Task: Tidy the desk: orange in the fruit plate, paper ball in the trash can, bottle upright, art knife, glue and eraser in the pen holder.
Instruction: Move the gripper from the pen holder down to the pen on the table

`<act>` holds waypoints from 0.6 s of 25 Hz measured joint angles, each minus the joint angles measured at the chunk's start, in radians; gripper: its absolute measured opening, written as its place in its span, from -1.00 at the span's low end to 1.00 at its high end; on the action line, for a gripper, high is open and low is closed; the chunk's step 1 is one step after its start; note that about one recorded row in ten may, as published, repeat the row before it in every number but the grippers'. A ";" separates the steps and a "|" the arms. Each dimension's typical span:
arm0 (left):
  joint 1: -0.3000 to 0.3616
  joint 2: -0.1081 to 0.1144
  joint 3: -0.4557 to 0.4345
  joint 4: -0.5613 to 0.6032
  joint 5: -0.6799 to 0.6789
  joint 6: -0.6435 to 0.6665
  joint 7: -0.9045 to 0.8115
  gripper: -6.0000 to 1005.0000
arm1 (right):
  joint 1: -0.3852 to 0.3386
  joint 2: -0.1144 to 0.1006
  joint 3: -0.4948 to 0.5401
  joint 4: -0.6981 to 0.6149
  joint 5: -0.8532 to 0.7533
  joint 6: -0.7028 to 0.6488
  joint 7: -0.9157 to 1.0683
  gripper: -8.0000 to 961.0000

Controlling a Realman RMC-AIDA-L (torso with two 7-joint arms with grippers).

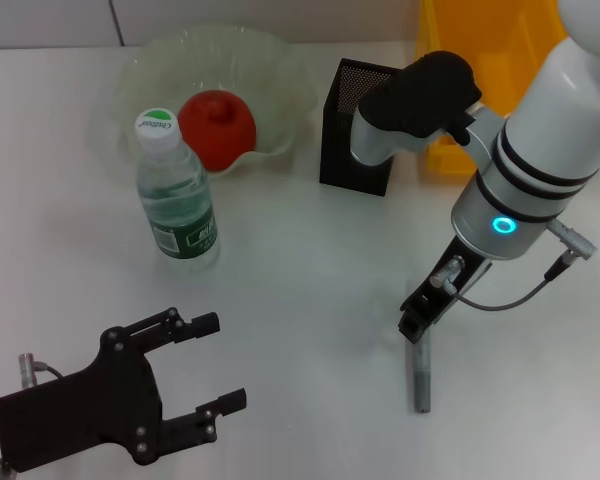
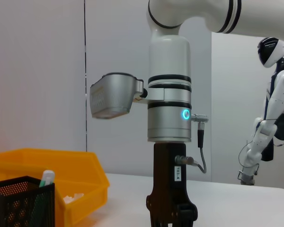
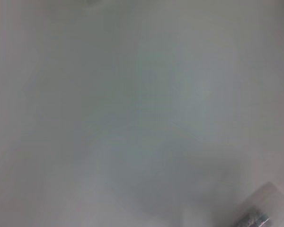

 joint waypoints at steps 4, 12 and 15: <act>-0.003 -0.002 -0.001 -0.002 0.000 0.000 0.004 0.47 | 0.007 0.000 -0.002 0.031 0.000 0.011 0.000 -0.34; -0.002 -0.001 -0.006 -0.004 0.000 0.000 0.004 0.47 | 0.012 0.001 -0.004 0.046 -0.001 0.017 0.000 -0.33; -0.003 0.000 -0.006 -0.004 0.000 0.000 0.004 0.47 | 0.013 0.001 -0.002 0.045 -0.003 0.008 0.000 -0.33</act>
